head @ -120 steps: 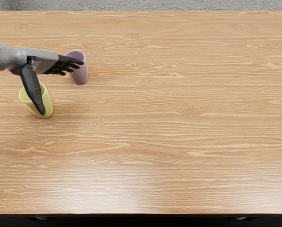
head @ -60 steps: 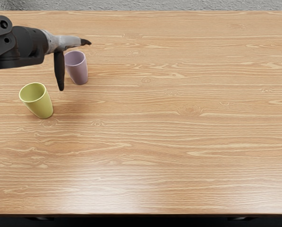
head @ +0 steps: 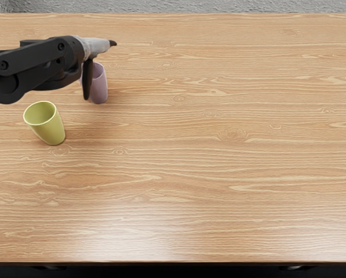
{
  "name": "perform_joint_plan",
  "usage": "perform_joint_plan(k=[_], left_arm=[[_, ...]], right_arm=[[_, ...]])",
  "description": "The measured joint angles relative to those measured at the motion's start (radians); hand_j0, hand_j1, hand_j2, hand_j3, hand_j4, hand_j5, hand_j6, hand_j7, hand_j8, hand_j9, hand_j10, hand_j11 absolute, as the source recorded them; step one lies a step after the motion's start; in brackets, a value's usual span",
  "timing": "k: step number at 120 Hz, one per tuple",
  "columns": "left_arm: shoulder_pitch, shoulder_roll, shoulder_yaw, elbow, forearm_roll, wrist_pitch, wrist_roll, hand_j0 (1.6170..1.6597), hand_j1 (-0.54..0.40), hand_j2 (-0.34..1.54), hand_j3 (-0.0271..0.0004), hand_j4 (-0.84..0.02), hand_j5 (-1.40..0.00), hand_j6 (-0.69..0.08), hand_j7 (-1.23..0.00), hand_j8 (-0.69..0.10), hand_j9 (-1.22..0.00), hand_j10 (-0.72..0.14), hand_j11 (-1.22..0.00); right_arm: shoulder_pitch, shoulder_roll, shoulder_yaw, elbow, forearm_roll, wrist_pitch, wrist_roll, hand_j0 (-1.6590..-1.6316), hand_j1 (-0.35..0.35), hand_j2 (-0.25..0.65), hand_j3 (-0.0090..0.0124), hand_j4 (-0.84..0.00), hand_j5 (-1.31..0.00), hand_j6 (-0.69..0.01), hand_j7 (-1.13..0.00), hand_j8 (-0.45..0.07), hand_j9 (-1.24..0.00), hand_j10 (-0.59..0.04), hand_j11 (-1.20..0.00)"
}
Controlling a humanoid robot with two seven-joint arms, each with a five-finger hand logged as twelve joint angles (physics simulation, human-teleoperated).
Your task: Pick up cup and place in cup with left hand
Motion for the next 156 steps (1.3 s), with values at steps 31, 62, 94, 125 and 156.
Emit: perform_joint_plan(k=[31,62,94,125,156], left_arm=[[0.020,-0.057,0.054,0.144,0.009,0.001,-0.048,1.6581,0.349,0.00,0.0000,-0.003,0.00,-0.004,0.00,-0.003,0.00,-0.002,0.00],[0.024,-0.161,0.093,0.350,0.001,-0.007,-0.169,1.6581,0.349,0.00,0.0000,-0.002,0.00,-0.003,0.00,-0.003,0.00,-0.002,0.00],[0.051,-0.190,0.125,0.420,-0.005,-0.012,-0.210,1.6581,0.349,0.00,0.0000,-0.001,0.00,-0.002,0.00,-0.002,0.00,-0.001,0.00],[0.069,-0.198,0.133,0.429,-0.005,-0.012,-0.214,1.6581,0.257,0.02,0.0000,-0.079,-0.10,-0.079,-0.10,-0.079,-0.10,-0.078,-0.10],[0.078,-0.198,0.137,0.433,-0.003,-0.006,-0.214,1.6580,-0.031,0.07,0.0000,-0.331,-0.41,-0.242,-0.41,-0.245,-0.41,-0.324,-0.41]], right_arm=[[0.010,0.000,-0.001,0.000,0.000,0.000,0.000,-1.6581,-0.320,-0.005,0.0000,-0.024,-0.03,-0.024,-0.03,-0.024,-0.03,-0.024,-0.03],[0.014,0.000,-0.001,0.000,0.000,0.000,0.000,-1.6581,-0.320,-0.005,0.0000,-0.024,-0.03,-0.024,-0.03,-0.024,-0.03,-0.024,-0.03],[0.018,0.000,-0.001,0.000,0.000,0.000,0.000,-1.6581,-0.320,-0.005,0.0000,-0.024,-0.03,-0.024,-0.03,-0.024,-0.03,-0.024,-0.03],[0.019,0.000,-0.001,-0.001,0.000,0.000,0.003,-1.6581,-0.320,-0.005,0.0000,-0.024,-0.03,-0.024,-0.03,-0.024,-0.03,-0.024,-0.03],[0.021,0.000,-0.001,-0.013,0.000,0.000,0.004,-1.6581,-0.320,-0.005,0.0000,-0.024,-0.03,-0.024,-0.03,-0.024,-0.03,-0.024,-0.03]])
